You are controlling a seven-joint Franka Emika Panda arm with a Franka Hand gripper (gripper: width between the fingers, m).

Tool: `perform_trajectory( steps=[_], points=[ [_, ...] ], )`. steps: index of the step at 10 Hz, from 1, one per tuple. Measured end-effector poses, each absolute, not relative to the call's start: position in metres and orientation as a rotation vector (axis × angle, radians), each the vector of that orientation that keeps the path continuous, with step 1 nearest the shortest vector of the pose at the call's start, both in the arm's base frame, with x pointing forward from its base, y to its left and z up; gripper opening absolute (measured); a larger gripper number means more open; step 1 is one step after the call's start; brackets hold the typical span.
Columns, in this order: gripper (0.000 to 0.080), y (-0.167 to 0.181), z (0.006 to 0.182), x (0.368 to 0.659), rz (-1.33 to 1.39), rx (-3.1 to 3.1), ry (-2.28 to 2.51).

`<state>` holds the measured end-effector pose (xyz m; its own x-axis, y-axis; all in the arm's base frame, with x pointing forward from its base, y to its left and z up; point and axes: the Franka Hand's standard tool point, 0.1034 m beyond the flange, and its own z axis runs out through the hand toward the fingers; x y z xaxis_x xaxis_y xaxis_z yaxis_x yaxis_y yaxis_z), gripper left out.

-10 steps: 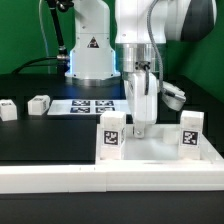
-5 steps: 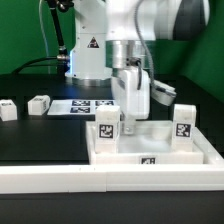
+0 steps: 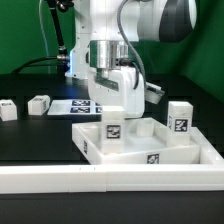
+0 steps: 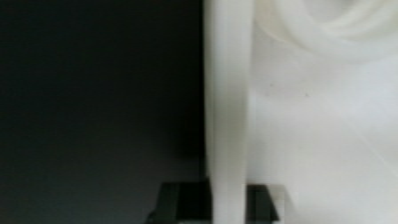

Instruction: Assemble square table

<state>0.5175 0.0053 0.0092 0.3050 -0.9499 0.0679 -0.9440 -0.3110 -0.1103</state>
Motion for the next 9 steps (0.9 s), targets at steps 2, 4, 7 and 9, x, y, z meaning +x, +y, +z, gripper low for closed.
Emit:
perform_trajectory(
  steps=[2,4,7,9],
  points=[
    [0.0047,-0.016,0.011,0.517,-0.198,-2.659,1.599],
    [0.0047,-0.057,0.013,0.518,-0.221,-2.812,1.341],
    [0.0047,-0.063,0.012,0.518,-0.219,-2.939,1.073],
    [0.0047,-0.066,0.013,0.519,-0.220,-3.015,0.883]
  ],
)
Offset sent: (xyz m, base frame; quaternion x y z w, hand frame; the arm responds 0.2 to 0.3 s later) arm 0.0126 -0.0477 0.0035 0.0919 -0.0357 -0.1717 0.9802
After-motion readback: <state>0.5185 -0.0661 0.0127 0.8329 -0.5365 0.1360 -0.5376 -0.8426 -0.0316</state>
